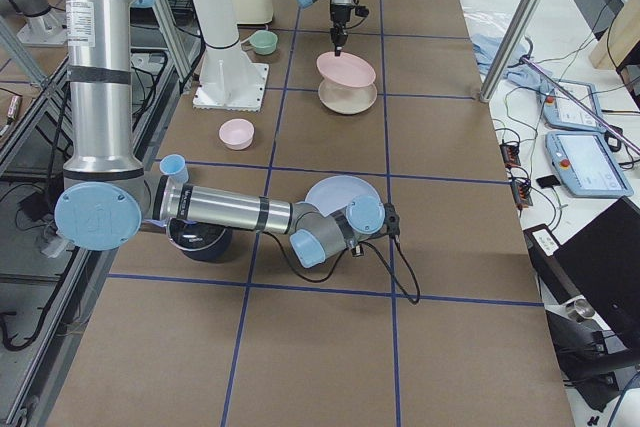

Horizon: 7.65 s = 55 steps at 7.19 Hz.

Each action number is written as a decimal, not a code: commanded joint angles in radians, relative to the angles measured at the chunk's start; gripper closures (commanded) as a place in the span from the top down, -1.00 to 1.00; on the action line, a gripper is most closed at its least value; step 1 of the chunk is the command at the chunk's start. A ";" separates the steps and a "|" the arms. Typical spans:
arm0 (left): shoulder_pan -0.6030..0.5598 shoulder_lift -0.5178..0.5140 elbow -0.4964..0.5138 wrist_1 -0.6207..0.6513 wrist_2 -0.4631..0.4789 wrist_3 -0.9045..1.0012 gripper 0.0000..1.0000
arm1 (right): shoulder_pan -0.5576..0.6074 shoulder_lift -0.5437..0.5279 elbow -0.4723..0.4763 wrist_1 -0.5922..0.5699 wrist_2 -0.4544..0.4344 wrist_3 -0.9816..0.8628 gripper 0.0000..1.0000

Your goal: Stack three plates with pink and blue

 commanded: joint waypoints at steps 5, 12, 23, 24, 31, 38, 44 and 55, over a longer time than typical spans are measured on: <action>0.045 -0.027 0.067 -0.012 0.088 0.032 0.98 | 0.003 0.028 0.134 -0.003 0.032 0.225 -1.00; -0.188 0.138 -0.232 0.313 -0.041 0.487 1.00 | -0.324 0.242 0.281 -0.003 -0.217 0.781 -1.00; -0.335 0.341 -0.323 0.390 -0.044 0.841 1.00 | -0.620 0.445 0.220 -0.028 -0.542 1.008 1.00; -0.364 0.371 -0.326 0.390 -0.046 0.888 1.00 | -0.598 0.430 0.232 -0.029 -0.545 1.000 1.00; -0.793 0.614 -0.270 0.397 -0.050 1.659 1.00 | -0.154 0.103 0.386 -0.584 -0.516 -0.123 1.00; -0.985 0.606 0.007 0.359 -0.151 1.795 1.00 | 0.239 -0.121 0.303 -0.674 -0.206 -0.548 1.00; -0.982 0.597 -0.035 0.578 -0.277 1.784 1.00 | 0.261 -0.119 0.290 -0.675 -0.272 -0.439 1.00; -0.982 0.585 -0.033 0.577 -0.233 1.791 1.00 | 0.375 -0.124 0.343 -0.668 -0.274 -0.437 1.00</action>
